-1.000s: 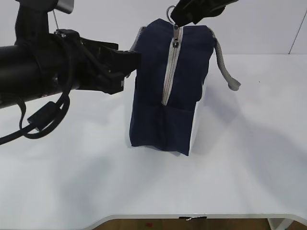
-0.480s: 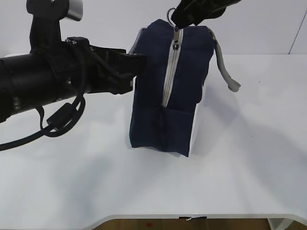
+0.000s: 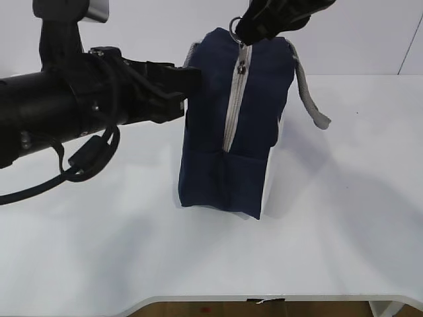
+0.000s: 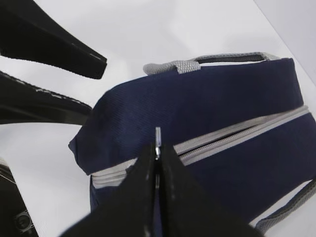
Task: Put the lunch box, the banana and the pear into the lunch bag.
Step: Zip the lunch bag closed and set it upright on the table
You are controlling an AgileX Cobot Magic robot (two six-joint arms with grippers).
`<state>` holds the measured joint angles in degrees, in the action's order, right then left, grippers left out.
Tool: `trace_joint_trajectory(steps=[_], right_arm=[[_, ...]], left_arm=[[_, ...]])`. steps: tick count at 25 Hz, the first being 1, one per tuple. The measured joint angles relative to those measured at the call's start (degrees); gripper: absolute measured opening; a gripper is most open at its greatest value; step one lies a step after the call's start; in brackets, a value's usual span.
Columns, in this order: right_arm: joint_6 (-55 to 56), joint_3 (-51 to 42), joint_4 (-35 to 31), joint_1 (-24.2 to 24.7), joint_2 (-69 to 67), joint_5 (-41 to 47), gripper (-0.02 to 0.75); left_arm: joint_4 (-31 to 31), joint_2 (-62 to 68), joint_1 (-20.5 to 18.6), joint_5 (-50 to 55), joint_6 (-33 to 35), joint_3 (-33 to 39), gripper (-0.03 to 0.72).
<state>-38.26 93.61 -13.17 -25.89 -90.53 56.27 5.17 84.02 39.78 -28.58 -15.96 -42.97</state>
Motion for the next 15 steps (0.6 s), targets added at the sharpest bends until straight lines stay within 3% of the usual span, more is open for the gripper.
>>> trace_joint_trajectory(steps=[15], right_arm=[[0.0, 0.0, -0.25, 0.0, 0.0, 0.0, 0.006]], left_arm=[[1.63, 3.97, 0.0, -0.51, -5.49, -1.47, 0.323]])
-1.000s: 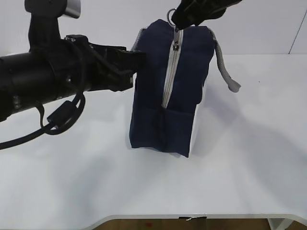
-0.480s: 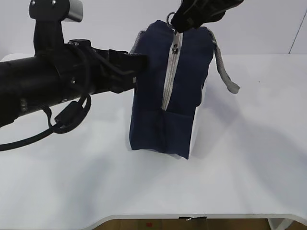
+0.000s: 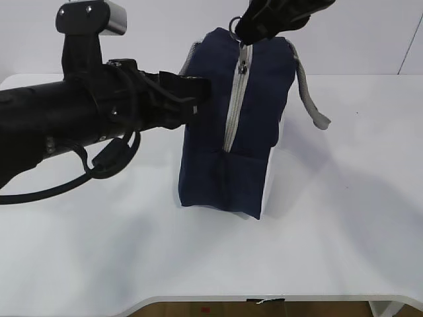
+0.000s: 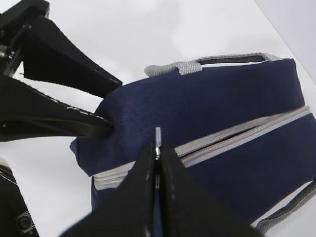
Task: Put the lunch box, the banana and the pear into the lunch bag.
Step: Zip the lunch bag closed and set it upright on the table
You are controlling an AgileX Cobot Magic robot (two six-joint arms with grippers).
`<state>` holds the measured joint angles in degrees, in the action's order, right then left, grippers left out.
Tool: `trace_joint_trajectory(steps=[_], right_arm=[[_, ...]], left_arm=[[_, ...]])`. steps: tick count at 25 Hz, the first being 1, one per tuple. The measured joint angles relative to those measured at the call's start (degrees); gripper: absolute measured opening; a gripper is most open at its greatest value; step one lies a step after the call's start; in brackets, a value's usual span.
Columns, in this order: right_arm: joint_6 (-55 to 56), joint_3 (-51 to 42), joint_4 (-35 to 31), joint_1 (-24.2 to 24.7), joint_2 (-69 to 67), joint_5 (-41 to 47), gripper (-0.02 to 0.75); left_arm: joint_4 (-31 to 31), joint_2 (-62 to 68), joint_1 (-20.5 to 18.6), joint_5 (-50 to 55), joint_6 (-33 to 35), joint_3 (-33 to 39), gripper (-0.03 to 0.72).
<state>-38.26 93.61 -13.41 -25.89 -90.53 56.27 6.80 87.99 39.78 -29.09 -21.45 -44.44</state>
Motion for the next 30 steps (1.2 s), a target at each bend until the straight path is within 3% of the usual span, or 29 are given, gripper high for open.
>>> trace_joint_trajectory(steps=[14, 20, 30], right_arm=[[0.0, 0.0, -0.22, 0.0, -0.19, 0.12, 0.006], [0.72, 0.0, -0.26, 0.0, -0.32, -0.93, 0.006], [1.67, 0.0, 1.07, 0.0, -3.15, -7.6, 0.006]], left_arm=[[0.68, 0.99, 0.0, 0.11, -1.45, -0.44, 0.008], [3.0, 1.13, 0.0, 0.11, -4.86, -0.58, 0.0], [3.35, 1.13, 0.0, 1.52, -5.12, -0.58, -0.001]])
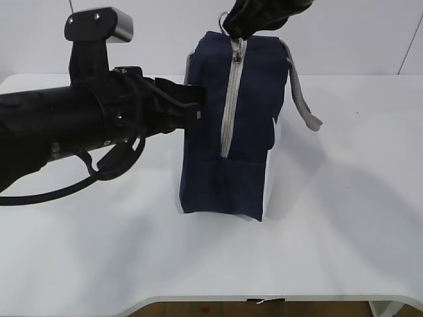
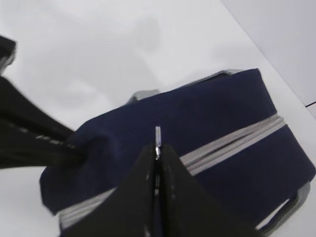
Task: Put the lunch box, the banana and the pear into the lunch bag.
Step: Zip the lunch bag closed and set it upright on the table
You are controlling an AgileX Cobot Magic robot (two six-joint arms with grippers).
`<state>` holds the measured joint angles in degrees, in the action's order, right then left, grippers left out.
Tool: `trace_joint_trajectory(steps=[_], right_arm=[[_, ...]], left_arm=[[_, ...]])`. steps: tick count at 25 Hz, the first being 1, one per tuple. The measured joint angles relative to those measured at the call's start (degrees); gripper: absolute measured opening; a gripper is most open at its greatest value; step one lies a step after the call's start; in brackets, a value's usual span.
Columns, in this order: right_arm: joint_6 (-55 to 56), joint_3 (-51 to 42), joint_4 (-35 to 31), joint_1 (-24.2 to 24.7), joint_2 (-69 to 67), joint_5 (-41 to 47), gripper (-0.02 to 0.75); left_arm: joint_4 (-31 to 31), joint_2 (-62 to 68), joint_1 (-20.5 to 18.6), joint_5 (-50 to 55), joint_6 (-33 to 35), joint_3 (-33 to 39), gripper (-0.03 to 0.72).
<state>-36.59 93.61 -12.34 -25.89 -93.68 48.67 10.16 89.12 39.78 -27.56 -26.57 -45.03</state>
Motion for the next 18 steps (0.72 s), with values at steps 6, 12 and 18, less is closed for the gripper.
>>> trace_joint_trajectory(steps=[6, 12, 18], right_arm=[[1.8, 0.0, 1.2, 0.32, -2.11, -5.26, 0.006], [2.59, 0.0, 1.32, 2.13, -3.07, -9.04, 0.006], [3.09, 0.0, -0.74, 4.68, -5.25, -12.75, 0.006]], left_arm=[[0.67, 0.0, 0.0, 0.5, 0.0, 0.0, -0.001], [1.55, 0.0, 0.0, 1.6, -0.13, 0.0, -0.001], [2.87, 0.0, 0.0, 2.59, -1.47, 0.0, -0.001]])
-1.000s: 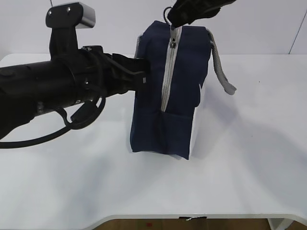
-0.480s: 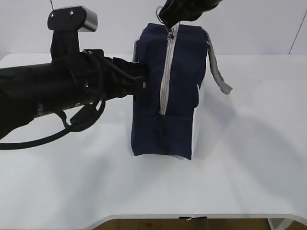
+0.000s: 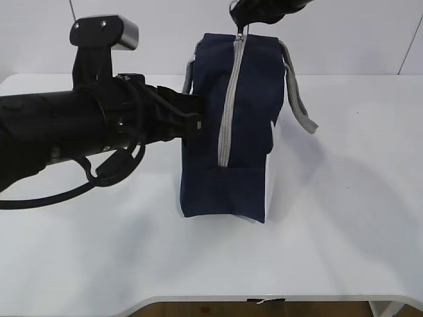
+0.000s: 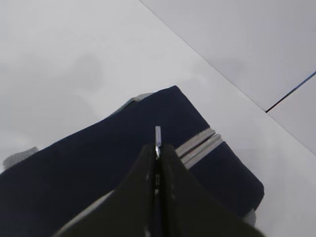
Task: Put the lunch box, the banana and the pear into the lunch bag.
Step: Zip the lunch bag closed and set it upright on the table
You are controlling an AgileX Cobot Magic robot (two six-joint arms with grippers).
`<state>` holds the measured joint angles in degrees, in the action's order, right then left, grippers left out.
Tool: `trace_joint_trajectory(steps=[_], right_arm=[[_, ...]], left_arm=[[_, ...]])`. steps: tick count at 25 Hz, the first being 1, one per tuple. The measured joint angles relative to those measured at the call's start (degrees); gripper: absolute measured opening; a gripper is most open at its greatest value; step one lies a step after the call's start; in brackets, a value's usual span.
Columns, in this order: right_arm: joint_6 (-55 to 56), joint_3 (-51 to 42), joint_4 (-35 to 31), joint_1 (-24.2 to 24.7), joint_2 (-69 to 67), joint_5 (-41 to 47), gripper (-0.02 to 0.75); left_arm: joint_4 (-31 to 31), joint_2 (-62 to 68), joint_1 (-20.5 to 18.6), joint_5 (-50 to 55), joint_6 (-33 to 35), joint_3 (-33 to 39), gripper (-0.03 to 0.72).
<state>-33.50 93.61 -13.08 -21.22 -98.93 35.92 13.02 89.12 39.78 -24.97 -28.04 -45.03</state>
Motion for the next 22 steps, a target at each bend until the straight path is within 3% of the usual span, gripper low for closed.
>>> trace_joint_trajectory(steps=[9, 22], right_arm=[[-0.31, 0.12, -9.51, 4.62, -2.76, -3.82, 0.006], [-4.37, 1.3, -24.91, 6.98, -7.52, -7.79, 0.006]], left_arm=[[2.72, 0.0, 0.0, 3.42, -1.93, -0.37, -0.002], [2.83, 0.0, 0.0, 9.48, -2.26, -0.39, -0.002]])
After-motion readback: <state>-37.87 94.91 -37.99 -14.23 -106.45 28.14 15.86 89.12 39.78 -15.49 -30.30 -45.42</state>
